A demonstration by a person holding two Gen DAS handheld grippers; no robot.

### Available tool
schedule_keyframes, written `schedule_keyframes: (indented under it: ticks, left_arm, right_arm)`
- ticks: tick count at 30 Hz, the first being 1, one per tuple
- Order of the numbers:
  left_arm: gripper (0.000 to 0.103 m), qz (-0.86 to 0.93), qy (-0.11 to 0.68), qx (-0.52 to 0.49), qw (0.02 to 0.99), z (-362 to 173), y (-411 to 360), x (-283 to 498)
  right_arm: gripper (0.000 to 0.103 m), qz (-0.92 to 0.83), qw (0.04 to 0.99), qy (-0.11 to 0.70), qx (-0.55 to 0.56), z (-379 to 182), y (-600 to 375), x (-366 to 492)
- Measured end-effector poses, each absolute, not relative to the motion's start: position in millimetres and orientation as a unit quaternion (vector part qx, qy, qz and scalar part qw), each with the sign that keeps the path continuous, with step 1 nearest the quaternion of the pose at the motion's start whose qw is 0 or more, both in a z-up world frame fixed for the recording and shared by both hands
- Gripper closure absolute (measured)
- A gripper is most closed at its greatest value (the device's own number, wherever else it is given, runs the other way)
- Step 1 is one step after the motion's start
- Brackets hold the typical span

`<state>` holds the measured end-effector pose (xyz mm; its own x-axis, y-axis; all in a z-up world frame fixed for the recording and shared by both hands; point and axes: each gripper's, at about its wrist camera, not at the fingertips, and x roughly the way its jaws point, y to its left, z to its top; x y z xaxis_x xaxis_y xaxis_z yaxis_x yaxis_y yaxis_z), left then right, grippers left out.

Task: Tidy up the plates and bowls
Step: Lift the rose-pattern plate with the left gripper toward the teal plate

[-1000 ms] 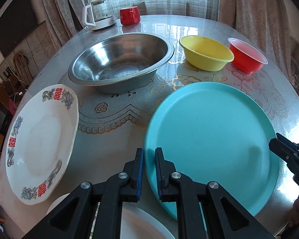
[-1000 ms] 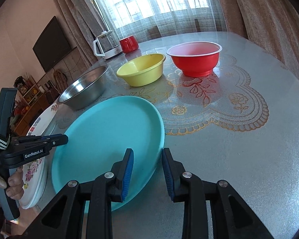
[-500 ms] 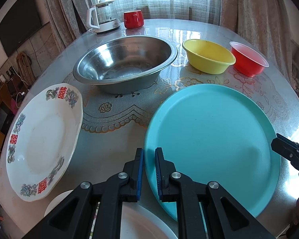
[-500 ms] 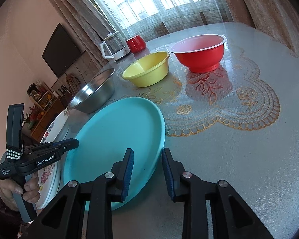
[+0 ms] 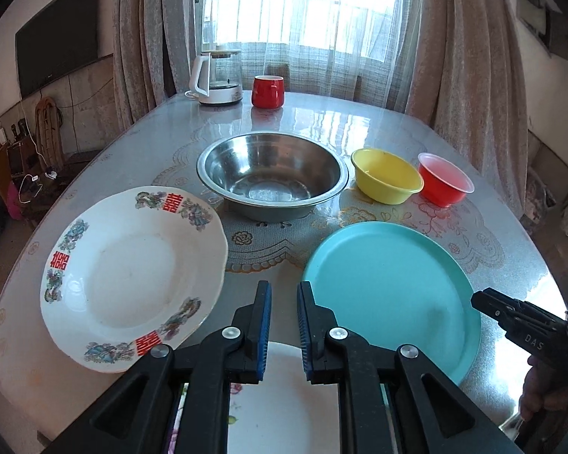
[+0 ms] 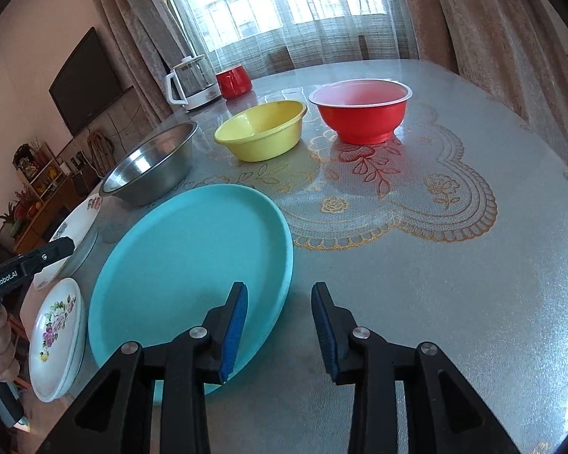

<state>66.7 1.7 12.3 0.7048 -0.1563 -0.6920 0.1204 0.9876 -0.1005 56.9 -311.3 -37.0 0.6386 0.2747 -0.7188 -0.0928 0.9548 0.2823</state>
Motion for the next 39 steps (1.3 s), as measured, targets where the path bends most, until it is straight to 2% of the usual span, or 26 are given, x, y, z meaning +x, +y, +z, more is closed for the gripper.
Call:
schedule_keyframes:
  ticks: [5, 12, 21, 26, 39]
  left_arm:
    - [0.086, -0.081, 0.358, -0.08, 0.927, 15, 62, 33]
    - [0.086, -0.098, 0.335, -0.116, 0.93, 1, 114, -22]
    - [0.086, -0.127, 0.372, -0.151, 0.907, -40, 127, -35]
    - [0.084, -0.143, 0.384, -0.149, 0.9, -50, 117, -25]
    - [0.085, -0.118, 0.392, -0.129, 0.903, -53, 101, -20]
  right_arm:
    - [0.067, 0.114, 0.91, 0.387, 0.101, -11, -287, 35]
    - [0.067, 0.271, 0.872, 0.402, 0.07, 6, -204, 16]
    - [0.072, 0.301, 0.842, 0.447, 0.013, -19, -148, 6]
    - [0.083, 0.288, 0.84, 0.46, 0.016, -31, -150, 7]
    - [0.083, 0.301, 0.834, 0.46, 0.049, -36, -152, 7]
